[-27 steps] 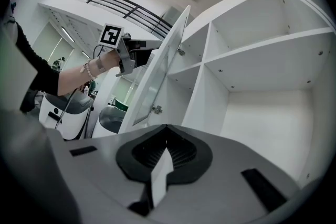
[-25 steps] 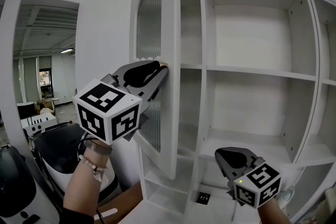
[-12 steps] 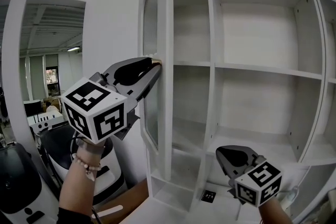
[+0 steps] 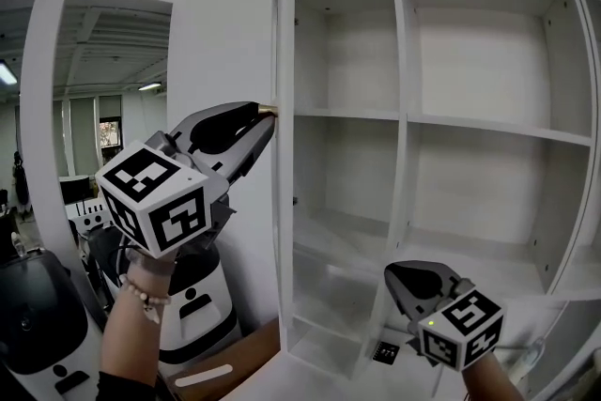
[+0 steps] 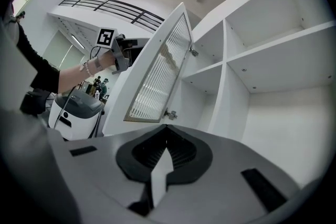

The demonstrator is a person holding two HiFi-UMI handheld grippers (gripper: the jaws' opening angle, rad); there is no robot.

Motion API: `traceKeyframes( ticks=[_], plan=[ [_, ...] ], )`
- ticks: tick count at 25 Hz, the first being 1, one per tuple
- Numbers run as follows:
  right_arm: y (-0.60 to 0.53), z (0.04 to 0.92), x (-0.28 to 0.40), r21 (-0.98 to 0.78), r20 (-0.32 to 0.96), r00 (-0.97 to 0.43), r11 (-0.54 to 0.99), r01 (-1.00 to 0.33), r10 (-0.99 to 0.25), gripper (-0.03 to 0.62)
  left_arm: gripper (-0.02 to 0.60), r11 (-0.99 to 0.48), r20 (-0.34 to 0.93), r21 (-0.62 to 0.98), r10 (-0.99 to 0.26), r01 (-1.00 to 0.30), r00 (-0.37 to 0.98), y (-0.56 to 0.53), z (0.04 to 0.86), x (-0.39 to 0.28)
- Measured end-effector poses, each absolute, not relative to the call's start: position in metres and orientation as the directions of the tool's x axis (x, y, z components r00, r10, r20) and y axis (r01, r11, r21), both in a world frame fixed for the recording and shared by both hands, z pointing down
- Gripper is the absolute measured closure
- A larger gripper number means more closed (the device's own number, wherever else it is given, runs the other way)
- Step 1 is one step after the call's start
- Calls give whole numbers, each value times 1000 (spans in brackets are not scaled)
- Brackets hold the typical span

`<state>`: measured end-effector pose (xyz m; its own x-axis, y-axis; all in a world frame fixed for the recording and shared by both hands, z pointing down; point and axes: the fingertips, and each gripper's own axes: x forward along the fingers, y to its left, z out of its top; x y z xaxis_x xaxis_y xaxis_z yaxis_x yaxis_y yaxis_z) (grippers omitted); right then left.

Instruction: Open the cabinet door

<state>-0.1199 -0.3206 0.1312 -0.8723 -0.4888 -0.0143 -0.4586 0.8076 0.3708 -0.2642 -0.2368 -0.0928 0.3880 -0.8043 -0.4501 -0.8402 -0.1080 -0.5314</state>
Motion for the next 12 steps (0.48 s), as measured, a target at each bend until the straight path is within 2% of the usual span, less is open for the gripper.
traceKeyframes(
  ticks=[12],
  plan=[
    [-310,134,-139,380,-5,-901,833,-403,-434,593,504,-5,-508,-439,-823,-898,253,-209,-93,-316]
  ],
)
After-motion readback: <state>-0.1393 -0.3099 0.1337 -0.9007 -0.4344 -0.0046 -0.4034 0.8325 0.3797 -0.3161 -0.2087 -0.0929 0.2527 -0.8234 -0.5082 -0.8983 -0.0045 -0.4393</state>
